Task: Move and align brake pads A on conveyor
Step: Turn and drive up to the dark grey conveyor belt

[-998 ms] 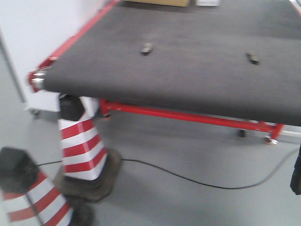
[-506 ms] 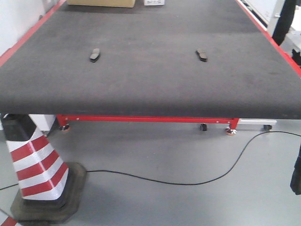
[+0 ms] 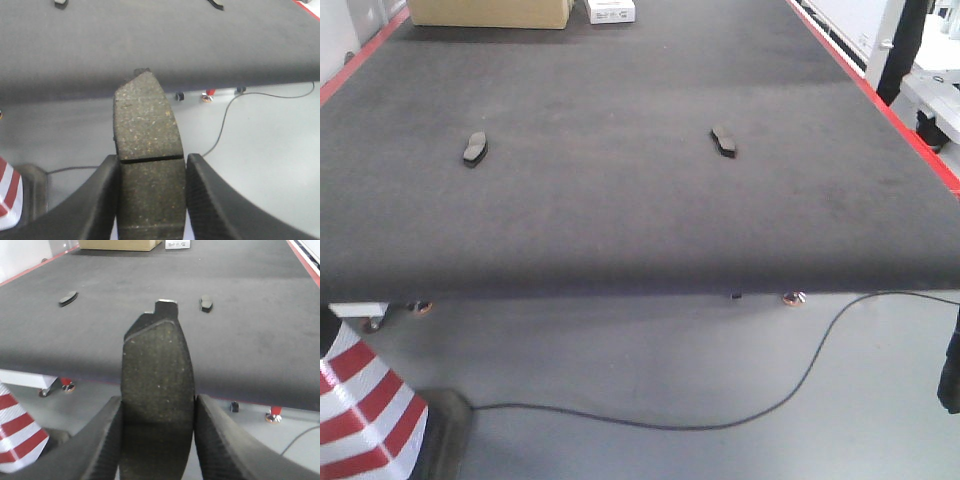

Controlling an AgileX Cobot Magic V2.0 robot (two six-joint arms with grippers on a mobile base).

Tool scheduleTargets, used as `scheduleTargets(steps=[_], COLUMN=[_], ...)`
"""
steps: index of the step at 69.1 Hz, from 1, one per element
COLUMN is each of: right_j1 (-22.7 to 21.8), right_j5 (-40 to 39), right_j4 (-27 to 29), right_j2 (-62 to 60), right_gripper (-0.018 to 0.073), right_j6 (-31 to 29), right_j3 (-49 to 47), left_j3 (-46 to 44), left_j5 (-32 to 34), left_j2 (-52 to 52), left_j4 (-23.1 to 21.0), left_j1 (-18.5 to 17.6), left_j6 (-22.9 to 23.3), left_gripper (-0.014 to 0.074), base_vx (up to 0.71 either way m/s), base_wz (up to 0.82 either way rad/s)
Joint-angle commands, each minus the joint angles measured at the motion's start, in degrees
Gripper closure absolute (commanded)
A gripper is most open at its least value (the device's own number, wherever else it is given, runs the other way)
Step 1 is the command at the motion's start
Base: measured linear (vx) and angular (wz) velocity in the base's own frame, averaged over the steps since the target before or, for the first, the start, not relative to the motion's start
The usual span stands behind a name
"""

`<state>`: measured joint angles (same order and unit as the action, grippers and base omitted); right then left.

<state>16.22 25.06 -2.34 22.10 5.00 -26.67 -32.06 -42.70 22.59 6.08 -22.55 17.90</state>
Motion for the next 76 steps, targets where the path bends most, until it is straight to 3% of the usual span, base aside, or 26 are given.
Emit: scheduleTargets(steps=[1, 76], right_j1=[-0.2, -0.2], right_j5=[-6.0, -6.0], right_j4=[-0.5, -0.5], right_j2=[0.3, 0.3], right_gripper=[0.0564, 0.0564], right_j6=[-0.5, -0.5], right_j3=[-1.6, -1.6], left_j3=[-1.6, -1.6], left_j5=[5.6, 5.7], left_j2=[0.4, 0.4], left_j4=[0.2, 0.2], left_j1=[-0.2, -0.2], left_j6=[0.4, 0.4], left_gripper=[0.0603, 0.0603], base_vx=[0.35, 0.34], base_wz=[0.01, 0.02])
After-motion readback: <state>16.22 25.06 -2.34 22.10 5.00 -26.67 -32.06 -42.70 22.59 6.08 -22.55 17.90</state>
